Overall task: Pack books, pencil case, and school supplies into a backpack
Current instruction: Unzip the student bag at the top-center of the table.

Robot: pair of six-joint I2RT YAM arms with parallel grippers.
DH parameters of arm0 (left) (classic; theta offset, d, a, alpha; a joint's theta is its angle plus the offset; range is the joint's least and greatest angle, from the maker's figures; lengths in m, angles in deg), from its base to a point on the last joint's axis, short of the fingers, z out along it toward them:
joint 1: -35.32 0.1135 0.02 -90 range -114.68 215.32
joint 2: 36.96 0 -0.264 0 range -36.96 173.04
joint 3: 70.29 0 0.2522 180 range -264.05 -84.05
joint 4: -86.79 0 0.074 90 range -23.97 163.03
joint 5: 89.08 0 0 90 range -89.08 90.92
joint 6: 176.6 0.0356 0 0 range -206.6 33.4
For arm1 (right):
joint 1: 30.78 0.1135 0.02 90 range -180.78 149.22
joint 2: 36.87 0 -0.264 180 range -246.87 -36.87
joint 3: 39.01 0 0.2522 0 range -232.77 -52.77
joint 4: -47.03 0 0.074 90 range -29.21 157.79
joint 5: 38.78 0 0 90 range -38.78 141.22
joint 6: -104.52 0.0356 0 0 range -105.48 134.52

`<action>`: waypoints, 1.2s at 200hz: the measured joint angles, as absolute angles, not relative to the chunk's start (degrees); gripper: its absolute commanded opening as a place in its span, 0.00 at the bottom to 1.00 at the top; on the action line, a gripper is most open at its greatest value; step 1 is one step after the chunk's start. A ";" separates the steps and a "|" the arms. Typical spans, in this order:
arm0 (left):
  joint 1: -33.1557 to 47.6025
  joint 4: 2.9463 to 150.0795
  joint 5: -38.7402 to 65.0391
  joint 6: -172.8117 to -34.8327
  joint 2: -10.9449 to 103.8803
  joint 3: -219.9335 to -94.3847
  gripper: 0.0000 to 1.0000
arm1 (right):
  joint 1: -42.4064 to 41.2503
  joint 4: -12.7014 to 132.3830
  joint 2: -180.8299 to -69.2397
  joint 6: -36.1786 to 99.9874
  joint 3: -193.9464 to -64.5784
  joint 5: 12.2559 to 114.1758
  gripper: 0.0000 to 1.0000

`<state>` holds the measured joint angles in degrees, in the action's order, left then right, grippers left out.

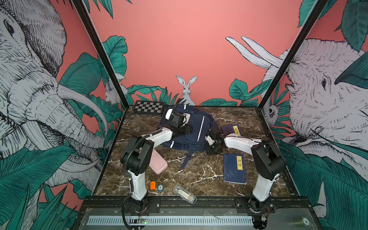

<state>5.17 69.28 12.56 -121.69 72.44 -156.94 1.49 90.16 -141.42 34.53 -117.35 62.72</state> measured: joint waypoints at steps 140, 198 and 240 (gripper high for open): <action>4.78 69.04 16.27 -121.13 74.80 -157.02 0.55 | 0.38 79.86 -140.05 30.99 -113.04 65.37 0.09; 4.65 65.83 16.08 -119.66 75.63 -159.54 0.59 | 0.46 76.28 -133.40 33.39 -107.71 65.11 0.01; 2.24 58.00 10.70 -108.82 74.17 -162.77 0.58 | 0.49 78.40 -132.99 33.61 -109.59 64.43 0.00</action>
<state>2.24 58.00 10.70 -108.82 74.17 -162.77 0.49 78.40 -132.99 33.61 -109.59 64.43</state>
